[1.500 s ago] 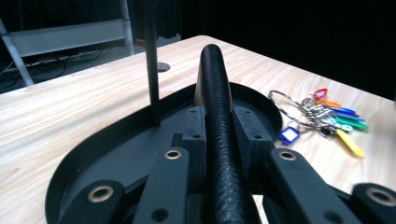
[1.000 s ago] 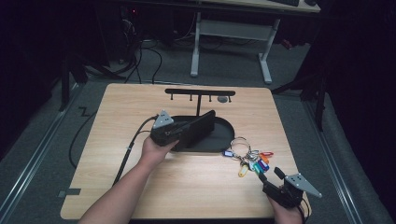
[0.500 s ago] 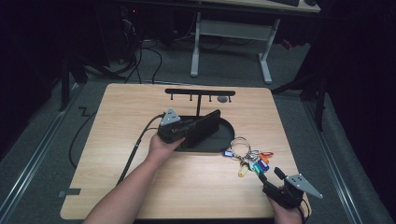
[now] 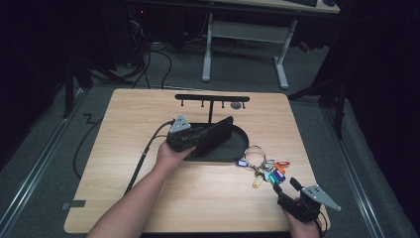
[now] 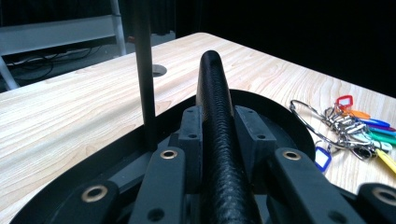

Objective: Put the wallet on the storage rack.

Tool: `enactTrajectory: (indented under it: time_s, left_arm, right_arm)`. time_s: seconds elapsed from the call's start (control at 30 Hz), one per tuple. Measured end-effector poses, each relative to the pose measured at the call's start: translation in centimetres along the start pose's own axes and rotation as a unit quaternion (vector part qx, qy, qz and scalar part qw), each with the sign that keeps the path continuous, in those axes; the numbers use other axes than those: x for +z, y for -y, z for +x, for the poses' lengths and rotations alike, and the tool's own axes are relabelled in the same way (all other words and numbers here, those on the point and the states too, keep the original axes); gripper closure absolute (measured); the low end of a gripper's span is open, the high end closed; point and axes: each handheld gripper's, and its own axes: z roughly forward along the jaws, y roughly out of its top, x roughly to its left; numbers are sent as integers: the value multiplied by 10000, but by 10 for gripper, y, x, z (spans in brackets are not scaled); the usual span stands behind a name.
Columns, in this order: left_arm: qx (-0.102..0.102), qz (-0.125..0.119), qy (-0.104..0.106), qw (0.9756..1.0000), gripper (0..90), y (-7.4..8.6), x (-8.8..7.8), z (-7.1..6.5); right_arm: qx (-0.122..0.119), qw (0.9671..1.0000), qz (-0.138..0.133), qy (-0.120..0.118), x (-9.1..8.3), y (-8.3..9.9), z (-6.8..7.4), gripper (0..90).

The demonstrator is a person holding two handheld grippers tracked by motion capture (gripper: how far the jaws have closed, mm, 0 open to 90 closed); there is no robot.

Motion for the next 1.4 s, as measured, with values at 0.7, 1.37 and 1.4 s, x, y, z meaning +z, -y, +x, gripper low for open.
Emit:
enactTrajectory:
  time_s: [0.7,1.37,1.4]
  left_arm:
    - [-295,-126,-18,9995,728,23,-38,-1]
    - [-581,-27,-118,9982,652,26,-31,6]
    - [-541,-15,-186,9984,643,26,-31,6]
  right_arm:
    - [-89,9999,47,-27,3,-1,5,318]
    - [-88,9999,85,-47,4,0,5,321]
    - [-80,9999,99,-52,5,0,5,321]
